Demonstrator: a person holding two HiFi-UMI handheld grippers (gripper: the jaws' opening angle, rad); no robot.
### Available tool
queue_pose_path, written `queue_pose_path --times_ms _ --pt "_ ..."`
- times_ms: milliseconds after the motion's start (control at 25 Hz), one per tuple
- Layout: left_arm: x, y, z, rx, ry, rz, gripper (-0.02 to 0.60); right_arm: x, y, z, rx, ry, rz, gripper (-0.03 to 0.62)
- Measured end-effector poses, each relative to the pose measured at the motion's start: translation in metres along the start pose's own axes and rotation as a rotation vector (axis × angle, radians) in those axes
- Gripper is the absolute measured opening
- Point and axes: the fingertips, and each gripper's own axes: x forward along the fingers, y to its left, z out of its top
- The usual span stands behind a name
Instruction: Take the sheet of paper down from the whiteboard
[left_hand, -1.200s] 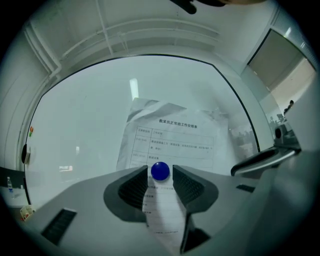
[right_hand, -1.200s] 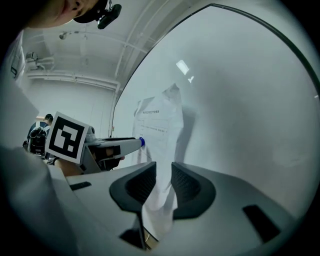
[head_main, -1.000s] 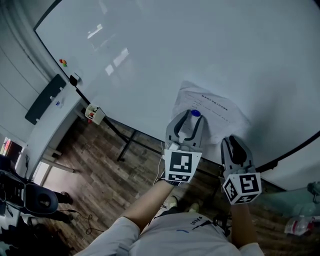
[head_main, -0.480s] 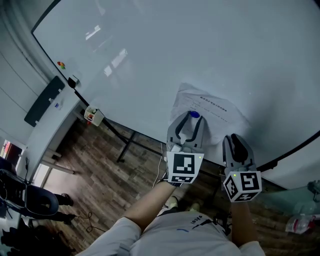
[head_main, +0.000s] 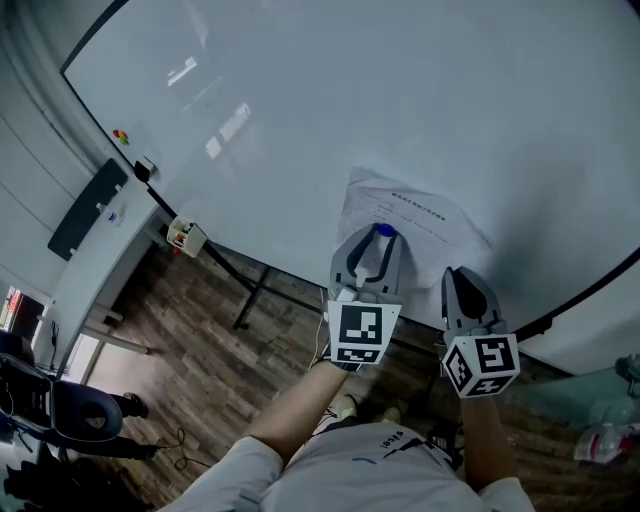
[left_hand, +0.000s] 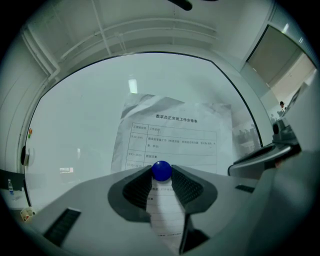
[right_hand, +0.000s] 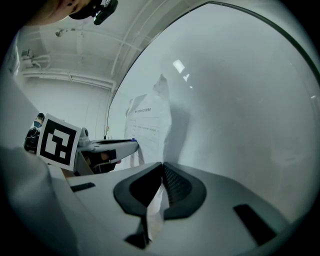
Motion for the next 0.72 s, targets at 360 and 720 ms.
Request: queue_pose_path --times_ms 360,720 --pt "-0.013 -0.005 0.007 -0.047 -0.006 -0.027 0.133 -0.008 0.0 0.009 0.023 -0.002 0.05 0.015" --pt "-0.059 -0.006 -0.006 -0.075 0.04 0.027 0.133 -0.017 0.0 -0.006 0.044 0.023 0.131 0.014"
